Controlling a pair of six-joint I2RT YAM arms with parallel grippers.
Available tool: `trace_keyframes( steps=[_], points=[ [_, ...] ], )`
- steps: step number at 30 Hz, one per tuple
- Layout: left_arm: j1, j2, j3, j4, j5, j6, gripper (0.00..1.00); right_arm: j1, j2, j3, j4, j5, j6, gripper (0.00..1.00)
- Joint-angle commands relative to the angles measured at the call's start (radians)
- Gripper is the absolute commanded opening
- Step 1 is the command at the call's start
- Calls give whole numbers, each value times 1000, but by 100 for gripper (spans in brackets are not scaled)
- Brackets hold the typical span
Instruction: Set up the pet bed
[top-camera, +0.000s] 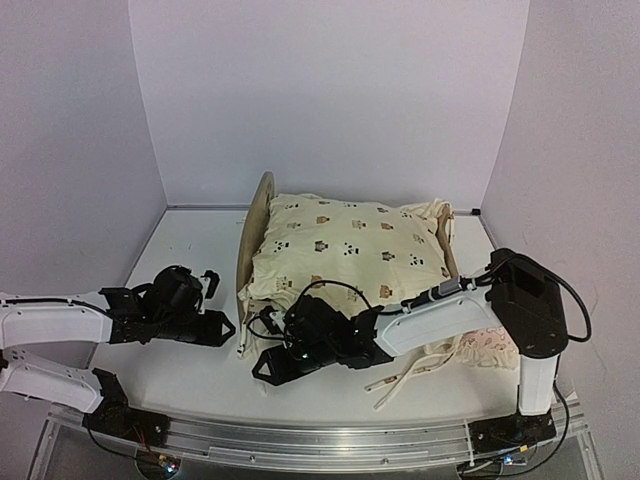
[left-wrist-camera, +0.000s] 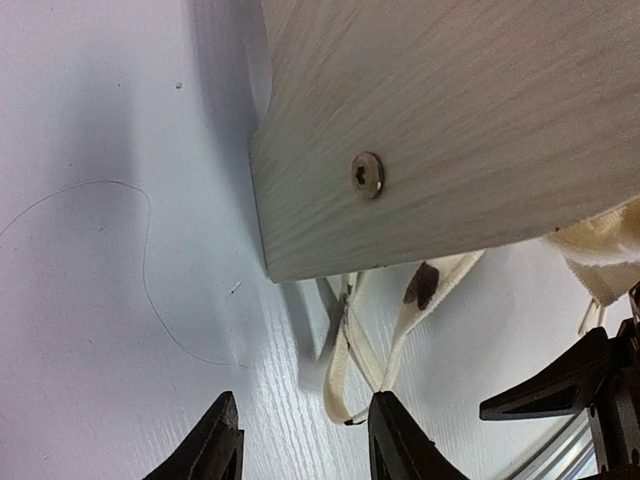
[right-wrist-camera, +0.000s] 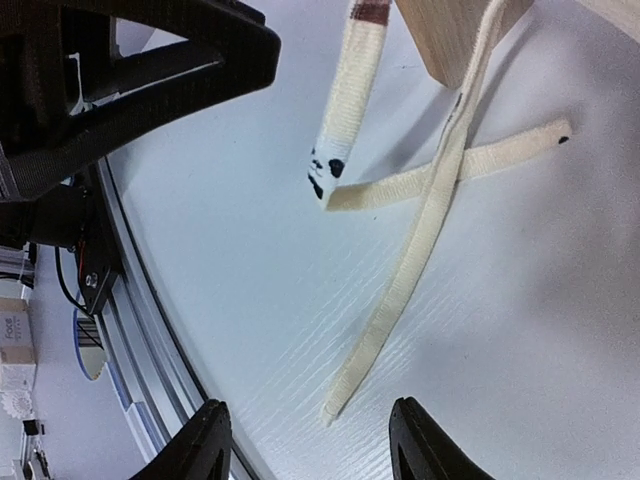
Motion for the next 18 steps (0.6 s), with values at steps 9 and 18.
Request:
trace_keyframes(
  steps=[9, 18],
  points=[
    [-4, -41, 8, 27, 98, -2, 51, 1, 71, 83, -20, 102, -112, 55],
    [-3, -96, 23, -48, 28, -34, 49, -2, 141, 105, 115, 369, -283, 46]
  ],
)
